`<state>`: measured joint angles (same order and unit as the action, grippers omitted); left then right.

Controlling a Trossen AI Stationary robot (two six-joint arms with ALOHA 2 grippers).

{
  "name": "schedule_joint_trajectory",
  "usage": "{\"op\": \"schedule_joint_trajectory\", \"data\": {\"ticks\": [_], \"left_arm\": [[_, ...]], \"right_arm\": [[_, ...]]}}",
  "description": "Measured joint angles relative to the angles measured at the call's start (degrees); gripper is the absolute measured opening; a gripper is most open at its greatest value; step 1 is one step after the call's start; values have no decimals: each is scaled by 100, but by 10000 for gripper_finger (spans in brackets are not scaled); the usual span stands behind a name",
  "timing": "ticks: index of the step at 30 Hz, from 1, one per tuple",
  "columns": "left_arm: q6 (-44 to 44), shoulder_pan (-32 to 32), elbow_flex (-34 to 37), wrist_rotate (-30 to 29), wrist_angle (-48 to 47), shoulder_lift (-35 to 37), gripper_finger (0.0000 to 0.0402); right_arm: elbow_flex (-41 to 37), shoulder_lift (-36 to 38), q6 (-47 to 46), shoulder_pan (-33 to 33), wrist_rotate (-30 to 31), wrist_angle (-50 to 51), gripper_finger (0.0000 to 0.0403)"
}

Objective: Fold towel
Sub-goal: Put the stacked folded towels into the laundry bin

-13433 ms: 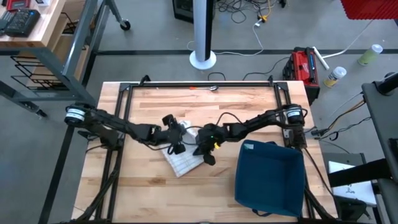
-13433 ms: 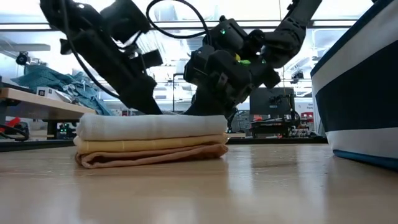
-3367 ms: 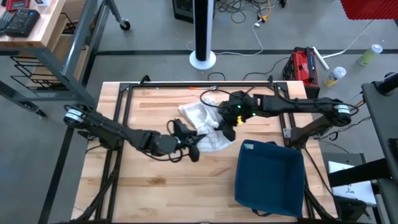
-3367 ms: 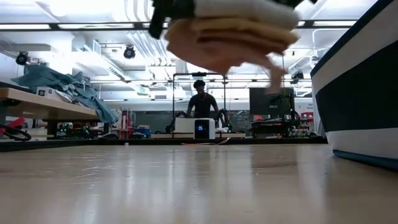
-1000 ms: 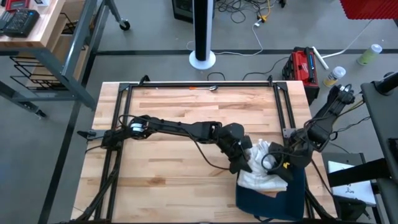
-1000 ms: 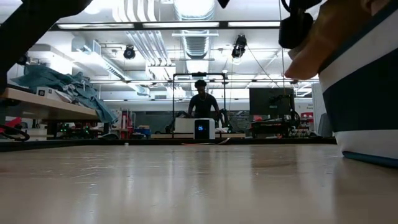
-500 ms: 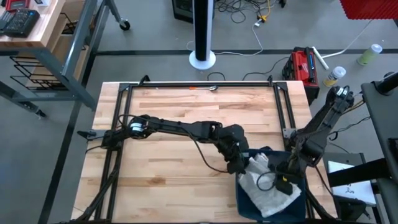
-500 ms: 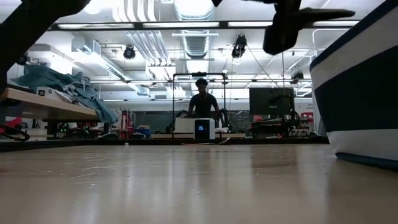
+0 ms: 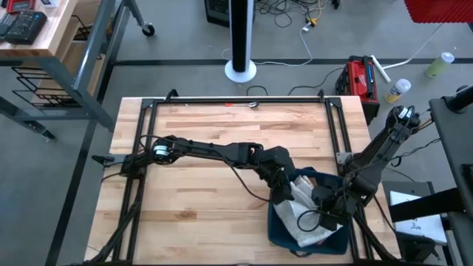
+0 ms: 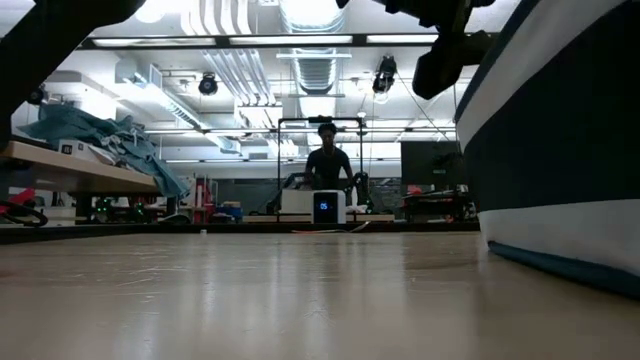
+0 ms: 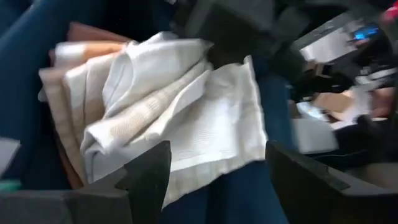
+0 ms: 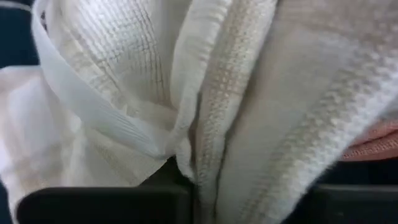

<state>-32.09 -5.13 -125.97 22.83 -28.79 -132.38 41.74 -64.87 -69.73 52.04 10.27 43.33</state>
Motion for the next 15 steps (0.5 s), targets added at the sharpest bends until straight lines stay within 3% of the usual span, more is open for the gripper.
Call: {"op": "schedule_joint_trajectory", "data": {"ticks": [9,15], "left_arm": [[269,4,2,-282,-223,11,223],[728,9,11,-279,-308,94,224]], "right_arm": [[212,169,-165,-17,91,474,209],[836,219,-169,-17,143,1573,242]]}}
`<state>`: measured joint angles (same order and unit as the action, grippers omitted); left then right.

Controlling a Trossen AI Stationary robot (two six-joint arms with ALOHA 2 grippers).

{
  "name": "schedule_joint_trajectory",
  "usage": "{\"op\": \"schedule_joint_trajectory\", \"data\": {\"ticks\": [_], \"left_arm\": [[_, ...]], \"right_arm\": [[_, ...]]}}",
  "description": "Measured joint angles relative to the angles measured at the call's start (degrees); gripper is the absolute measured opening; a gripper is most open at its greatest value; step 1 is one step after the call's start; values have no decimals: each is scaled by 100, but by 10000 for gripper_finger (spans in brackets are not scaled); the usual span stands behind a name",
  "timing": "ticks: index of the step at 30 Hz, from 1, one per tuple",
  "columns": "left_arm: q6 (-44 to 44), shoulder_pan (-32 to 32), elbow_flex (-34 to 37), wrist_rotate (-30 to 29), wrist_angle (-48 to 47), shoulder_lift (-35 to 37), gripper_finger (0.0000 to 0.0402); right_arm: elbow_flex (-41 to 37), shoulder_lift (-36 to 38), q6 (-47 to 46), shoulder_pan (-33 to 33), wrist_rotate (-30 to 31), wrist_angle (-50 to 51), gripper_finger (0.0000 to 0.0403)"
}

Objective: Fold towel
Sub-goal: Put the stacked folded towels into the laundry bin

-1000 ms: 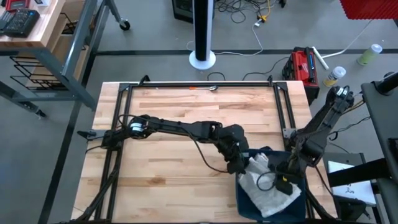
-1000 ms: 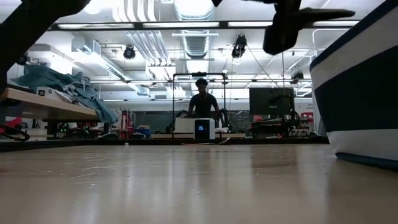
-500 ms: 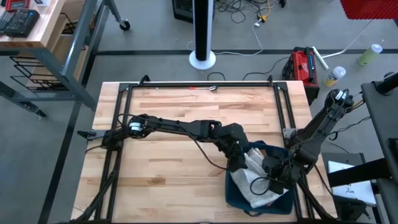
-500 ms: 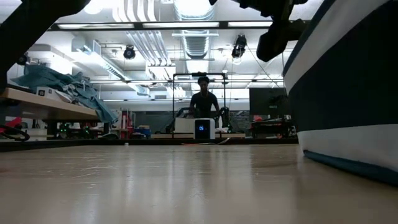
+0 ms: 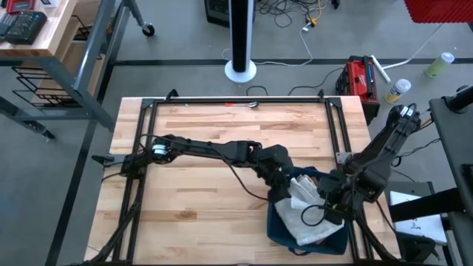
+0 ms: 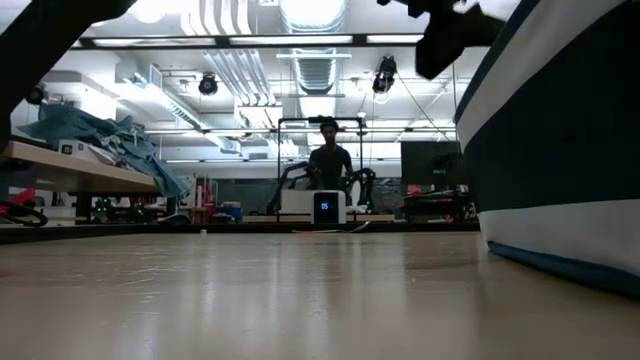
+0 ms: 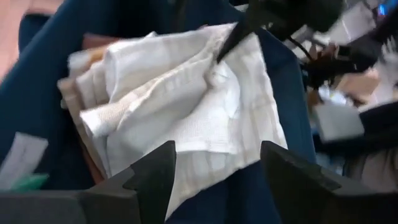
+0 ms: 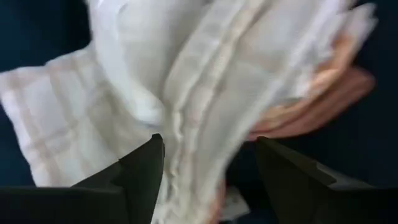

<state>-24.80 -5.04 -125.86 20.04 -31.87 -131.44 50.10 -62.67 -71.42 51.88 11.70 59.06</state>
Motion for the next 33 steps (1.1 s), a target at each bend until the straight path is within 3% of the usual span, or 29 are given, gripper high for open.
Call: {"op": "schedule_joint_trajectory", "data": {"ticks": [5,10,16,18,25,30,33], "left_arm": [[1556,-81,0,306,-298,127,222],[2833,-265,0,419,-187,126,202],[4085,-302,0,647,468,50,164],[4253,-284,0,611,666,42,150],[4321,-208,39,-47,684,31,109],[4267,-183,135,-157,471,33,88],[4233,-153,455,-459,136,33,78]], "right_arm": [[677,-2,36,63,277,1056,220],[1085,53,656,230,370,836,159],[809,35,1188,429,-525,-119,34],[634,31,1118,431,-761,-279,9],[-338,-11,681,452,-1133,-1060,2],[-1188,-14,309,428,-777,-1251,1],[-1618,20,304,365,-242,-1787,0]]}}
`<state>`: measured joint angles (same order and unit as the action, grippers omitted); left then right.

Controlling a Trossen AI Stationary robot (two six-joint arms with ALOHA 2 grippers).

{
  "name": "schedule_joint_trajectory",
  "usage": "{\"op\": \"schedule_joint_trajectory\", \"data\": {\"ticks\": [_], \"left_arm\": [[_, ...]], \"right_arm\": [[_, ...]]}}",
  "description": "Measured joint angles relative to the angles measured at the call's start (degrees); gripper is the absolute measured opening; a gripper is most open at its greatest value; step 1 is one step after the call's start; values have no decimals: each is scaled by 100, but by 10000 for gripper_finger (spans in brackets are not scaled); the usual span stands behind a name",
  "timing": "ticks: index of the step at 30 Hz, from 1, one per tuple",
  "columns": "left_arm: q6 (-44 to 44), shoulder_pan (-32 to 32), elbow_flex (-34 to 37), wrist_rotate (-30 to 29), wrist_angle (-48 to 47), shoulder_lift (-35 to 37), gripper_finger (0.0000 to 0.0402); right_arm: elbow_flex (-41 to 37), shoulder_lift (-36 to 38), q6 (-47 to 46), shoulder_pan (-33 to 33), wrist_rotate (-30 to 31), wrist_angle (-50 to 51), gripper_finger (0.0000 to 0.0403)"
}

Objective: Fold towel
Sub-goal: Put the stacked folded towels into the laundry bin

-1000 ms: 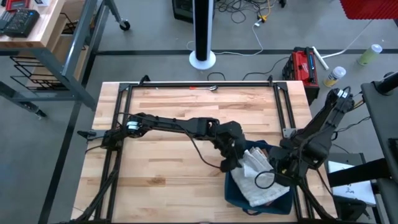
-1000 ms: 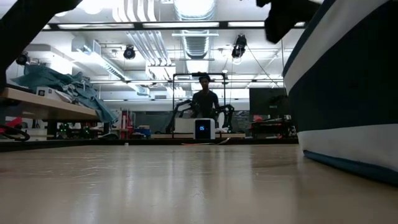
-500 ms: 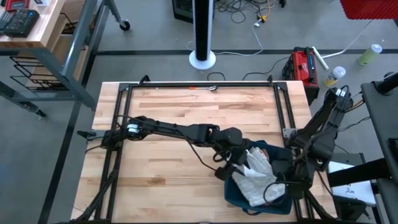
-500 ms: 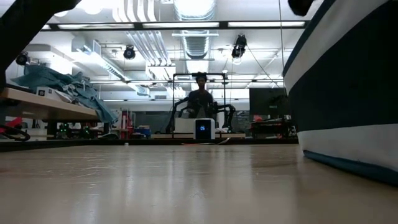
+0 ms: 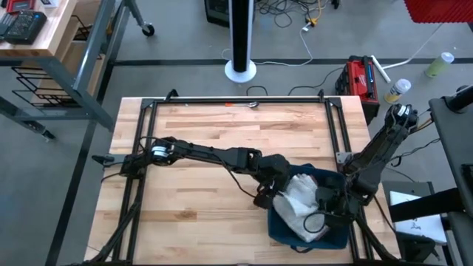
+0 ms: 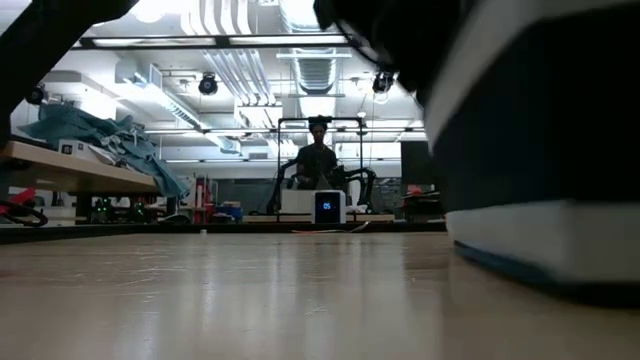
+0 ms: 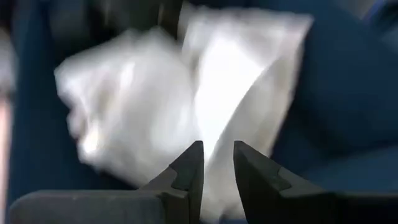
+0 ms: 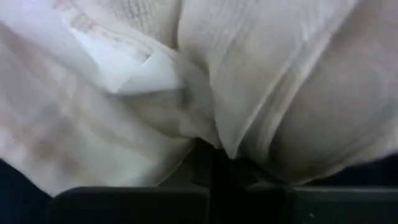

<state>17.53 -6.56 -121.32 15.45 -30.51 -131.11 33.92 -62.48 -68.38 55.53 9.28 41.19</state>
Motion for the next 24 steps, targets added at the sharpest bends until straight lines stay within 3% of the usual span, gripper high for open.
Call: {"op": "schedule_joint_trajectory", "data": {"ticks": [2,5,11,19,24], "left_arm": [[-2,46,212,-239,-333,-7,76],[-215,129,617,-287,-372,-6,78],[-600,259,993,-277,-513,166,76],[-970,275,691,-339,-826,393,77],[-1085,261,261,-321,-1880,577,76]], "right_arm": [[-187,5,78,-60,358,-513,0],[-199,9,221,-153,347,-1018,0],[282,196,189,-146,332,-594,0],[838,-42,1017,-386,545,-44,0],[1012,-146,1588,-390,785,337,0]]}}
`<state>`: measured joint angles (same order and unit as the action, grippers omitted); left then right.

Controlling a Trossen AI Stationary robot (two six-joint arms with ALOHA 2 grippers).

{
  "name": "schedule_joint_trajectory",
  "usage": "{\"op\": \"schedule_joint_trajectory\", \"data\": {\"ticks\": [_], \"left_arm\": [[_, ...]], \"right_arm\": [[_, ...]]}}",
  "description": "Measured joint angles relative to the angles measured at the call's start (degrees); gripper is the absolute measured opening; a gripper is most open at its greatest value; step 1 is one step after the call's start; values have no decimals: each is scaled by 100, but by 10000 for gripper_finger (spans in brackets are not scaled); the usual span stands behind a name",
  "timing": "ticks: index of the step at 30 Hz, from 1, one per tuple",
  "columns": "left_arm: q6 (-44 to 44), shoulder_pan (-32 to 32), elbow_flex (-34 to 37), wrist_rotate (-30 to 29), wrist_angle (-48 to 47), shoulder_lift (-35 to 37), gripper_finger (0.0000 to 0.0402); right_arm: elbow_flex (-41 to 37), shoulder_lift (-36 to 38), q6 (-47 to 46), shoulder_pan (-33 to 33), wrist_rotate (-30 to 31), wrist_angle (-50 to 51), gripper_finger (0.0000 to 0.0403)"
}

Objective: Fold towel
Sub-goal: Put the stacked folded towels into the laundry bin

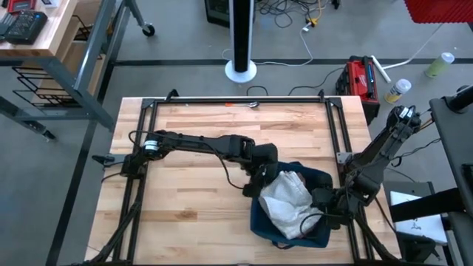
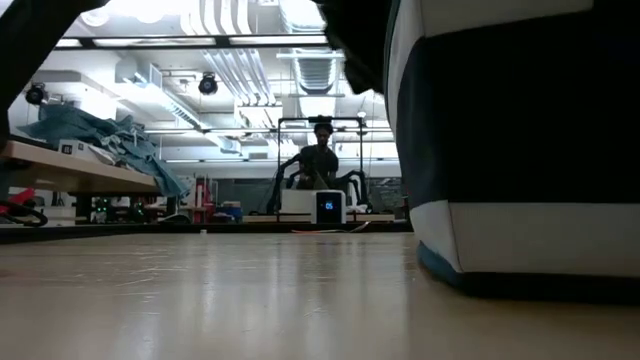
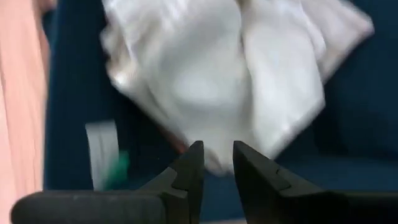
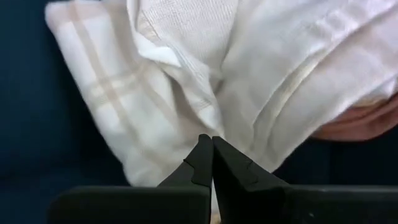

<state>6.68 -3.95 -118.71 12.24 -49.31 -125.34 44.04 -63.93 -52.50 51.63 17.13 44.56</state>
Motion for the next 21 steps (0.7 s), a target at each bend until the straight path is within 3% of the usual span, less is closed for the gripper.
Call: {"op": "schedule_joint_trajectory", "data": {"ticks": [3,6,13,21], "left_arm": [[-32,-121,-126,29,-927,68,75],[-139,-284,-29,53,-1274,68,75],[-270,-646,645,87,-980,75,75],[-408,-687,527,-519,-728,41,75]], "right_arm": [[70,-94,544,-86,-45,17,0],[109,-366,1108,-255,-333,-10,0],[548,-1257,2288,-608,-694,-405,0],[1066,-1808,3160,-763,-97,-374,0]]}}
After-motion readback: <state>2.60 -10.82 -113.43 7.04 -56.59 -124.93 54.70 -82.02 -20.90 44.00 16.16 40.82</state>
